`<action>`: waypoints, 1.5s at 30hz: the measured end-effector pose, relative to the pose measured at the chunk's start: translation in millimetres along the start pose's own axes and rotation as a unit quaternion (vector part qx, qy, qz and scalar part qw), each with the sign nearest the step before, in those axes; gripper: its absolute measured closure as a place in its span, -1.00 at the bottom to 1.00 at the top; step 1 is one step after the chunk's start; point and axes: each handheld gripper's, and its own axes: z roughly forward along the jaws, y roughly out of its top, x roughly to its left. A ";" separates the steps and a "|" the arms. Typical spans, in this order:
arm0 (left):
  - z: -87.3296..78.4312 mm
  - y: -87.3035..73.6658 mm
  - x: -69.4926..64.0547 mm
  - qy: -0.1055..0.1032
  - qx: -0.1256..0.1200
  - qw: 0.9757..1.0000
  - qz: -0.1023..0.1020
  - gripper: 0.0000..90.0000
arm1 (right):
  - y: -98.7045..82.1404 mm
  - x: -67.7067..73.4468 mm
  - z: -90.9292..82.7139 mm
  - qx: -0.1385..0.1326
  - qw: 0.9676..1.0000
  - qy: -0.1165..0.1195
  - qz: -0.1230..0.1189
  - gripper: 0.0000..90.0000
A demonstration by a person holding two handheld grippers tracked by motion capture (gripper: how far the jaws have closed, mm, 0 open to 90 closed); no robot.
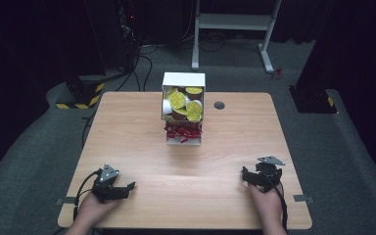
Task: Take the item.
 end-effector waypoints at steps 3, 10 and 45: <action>-0.1 -0.1 -0.1 0.001 0.000 1.000 -0.001 -0.63 | 0.0 0.2 0.0 0.000 1.000 -0.001 0.000 -0.76; 0.1 -0.2 0.1 0.000 -0.002 1.000 -0.002 -0.64 | -0.2 0.1 -0.2 0.000 1.000 -0.001 -0.001 -0.76; 1.2 0.8 0.7 0.004 0.002 1.000 -0.004 -0.69 | 3.6 22.7 -15.6 -0.039 0.997 0.045 -0.041 -0.50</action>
